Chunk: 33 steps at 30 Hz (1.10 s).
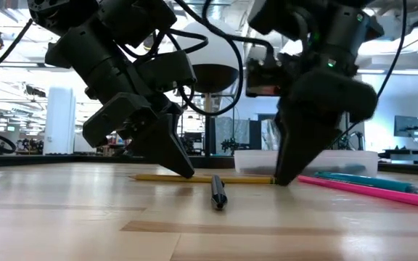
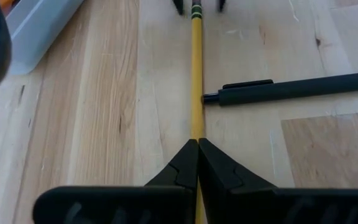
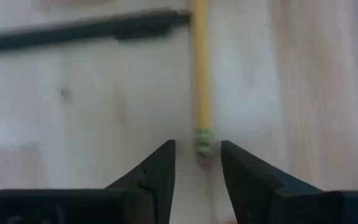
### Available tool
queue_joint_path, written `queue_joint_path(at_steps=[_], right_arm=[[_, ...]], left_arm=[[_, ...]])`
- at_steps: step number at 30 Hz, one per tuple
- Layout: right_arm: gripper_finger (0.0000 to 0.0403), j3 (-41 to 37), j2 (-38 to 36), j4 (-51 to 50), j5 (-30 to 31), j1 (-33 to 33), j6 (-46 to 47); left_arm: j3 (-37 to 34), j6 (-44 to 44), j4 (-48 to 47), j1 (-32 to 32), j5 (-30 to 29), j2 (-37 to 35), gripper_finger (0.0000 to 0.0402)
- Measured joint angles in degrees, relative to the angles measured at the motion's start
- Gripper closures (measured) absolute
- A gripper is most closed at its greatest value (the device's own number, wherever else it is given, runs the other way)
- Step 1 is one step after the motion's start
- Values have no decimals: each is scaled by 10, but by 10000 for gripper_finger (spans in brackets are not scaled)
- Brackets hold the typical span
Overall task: Pick & place school supplies into a supply box
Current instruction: Put the yellow pencil into the orange supply box
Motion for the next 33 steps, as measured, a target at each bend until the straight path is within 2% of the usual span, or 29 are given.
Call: queue_joint_path(at_steps=[9,21,28,33], right_arm=[[294,4,14,8,2,2,21],[395,3,18,4,8,1,21],[387,2,19,4,11,1,21],[399,2,19,4,11,1,21]], left_arm=[[0,-1,1,0,0,0,401],[0,-1,2,0,0,0,401],[0,-1,2,0,-1,0,401],[0,-1,1,0,1,-6,401]])
